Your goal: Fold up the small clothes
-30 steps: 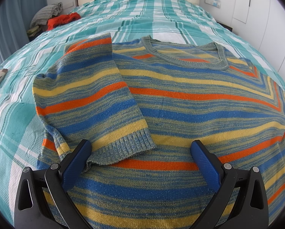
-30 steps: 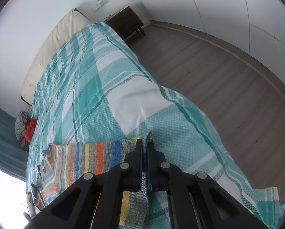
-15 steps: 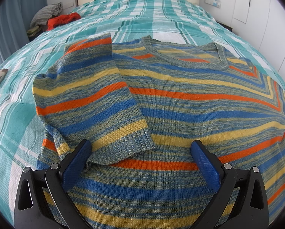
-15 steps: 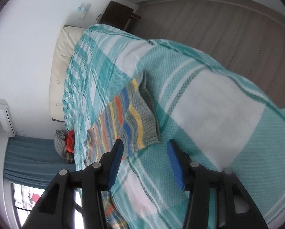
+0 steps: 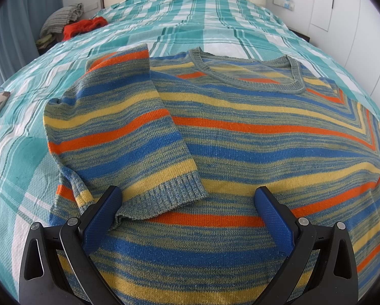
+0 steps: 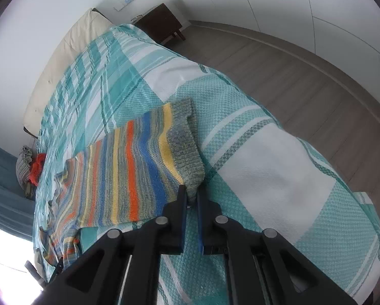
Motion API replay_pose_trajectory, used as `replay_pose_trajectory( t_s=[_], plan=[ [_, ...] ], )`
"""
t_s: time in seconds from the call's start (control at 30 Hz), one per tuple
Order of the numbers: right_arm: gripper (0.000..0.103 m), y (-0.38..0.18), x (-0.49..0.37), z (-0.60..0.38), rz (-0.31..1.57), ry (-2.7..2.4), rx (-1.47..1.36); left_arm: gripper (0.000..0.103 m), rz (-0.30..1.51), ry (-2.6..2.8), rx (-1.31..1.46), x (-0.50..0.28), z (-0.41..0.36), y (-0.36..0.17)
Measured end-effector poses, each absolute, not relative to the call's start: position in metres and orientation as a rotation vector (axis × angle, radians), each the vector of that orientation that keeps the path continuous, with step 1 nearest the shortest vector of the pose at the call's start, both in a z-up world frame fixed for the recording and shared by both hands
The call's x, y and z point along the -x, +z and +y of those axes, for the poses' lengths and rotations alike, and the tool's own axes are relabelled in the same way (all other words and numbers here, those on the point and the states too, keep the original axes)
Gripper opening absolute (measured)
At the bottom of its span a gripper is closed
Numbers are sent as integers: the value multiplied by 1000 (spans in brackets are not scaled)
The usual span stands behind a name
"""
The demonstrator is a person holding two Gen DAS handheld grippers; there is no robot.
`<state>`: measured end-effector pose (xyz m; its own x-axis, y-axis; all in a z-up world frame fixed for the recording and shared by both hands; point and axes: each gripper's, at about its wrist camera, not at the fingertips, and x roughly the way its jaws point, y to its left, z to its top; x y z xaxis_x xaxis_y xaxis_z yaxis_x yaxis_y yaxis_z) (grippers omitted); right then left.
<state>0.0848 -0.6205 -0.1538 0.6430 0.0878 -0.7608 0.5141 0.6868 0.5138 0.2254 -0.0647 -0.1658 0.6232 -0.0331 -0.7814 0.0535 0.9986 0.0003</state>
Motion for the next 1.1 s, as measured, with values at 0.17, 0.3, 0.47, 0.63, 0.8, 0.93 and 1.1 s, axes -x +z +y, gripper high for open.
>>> replay_pose_trajectory(
  t_s=[0.17,0.3,0.47,0.63,0.8,0.93,1.1],
  plan=[
    [45,-131,-59,-610,849,-306,-660,103,896,-49,-24,-225,-65,-166],
    [74,-94,-13,-589,746,-327,-617,103,896,-49,-24,-225,-65,-166],
    [78,-70,28,-531,657,-218,-538,103,894,-46,-29,-227,-67,-166],
    [78,-73,38,-477,632,-132,-529,103,892,-47,-26,-227,-66,-166],
    [78,-80,17,-441,686,-74,-378,103,892,-49,-22,-227,-66,-166],
    [78,-85,11,-426,704,-39,-313,103,904,-48,-22,-226,-67,-166],
    [78,-89,8,-419,722,-11,-295,102,1090,-116,-58,-234,-66,-155]
  ],
)
